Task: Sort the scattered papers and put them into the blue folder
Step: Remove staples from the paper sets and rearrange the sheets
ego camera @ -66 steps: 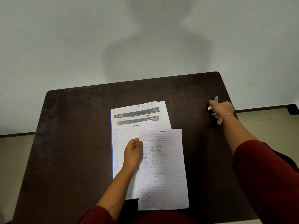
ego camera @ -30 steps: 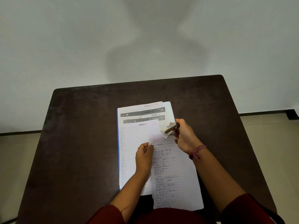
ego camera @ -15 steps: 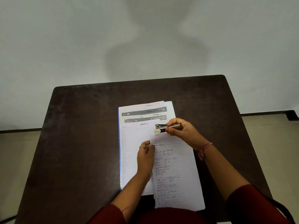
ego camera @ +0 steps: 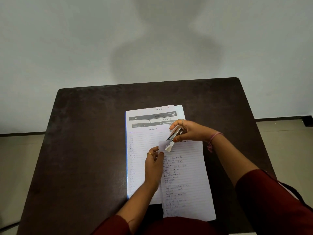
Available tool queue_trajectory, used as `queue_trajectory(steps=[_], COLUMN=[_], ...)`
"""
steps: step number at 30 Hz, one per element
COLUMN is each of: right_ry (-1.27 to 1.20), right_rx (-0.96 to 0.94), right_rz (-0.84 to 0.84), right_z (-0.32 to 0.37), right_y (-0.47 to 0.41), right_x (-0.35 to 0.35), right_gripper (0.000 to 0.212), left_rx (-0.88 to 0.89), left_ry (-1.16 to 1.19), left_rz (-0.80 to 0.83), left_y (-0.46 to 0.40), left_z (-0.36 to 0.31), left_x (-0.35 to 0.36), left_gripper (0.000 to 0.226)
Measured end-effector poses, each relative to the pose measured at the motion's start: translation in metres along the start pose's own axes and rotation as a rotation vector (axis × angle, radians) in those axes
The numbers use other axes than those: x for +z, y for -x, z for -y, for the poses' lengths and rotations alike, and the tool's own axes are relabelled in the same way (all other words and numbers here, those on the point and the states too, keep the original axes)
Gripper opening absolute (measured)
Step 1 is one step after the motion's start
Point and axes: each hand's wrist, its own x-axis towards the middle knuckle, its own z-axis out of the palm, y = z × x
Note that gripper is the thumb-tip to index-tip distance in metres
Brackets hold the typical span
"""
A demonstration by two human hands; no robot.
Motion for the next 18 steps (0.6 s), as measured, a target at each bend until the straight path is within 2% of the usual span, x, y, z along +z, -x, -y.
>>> queue_trajectory(steps=[10,14,18], right_ry=[0.089,0.128,0.118], right_rx=[0.021,0.013,0.006], right_rz=[0.109,0.106,0.105], right_z=[0.000,0.004,0.007], right_y=[-0.019,-0.023,-0.025], right_x=[0.002,0.001,0.000], right_gripper=[0.034,0.035,0.035], left_rx=[-0.076,-0.088,-0.048], left_ry=[0.084,0.104,0.041], left_rz=[0.023,0.060,0.103], left_y=[-0.002,-0.002,-0.004], left_z=[0.001,0.000,-0.001], left_x=[-0.004,-0.006,-0.007], left_gripper=[0.020,0.044,0.042])
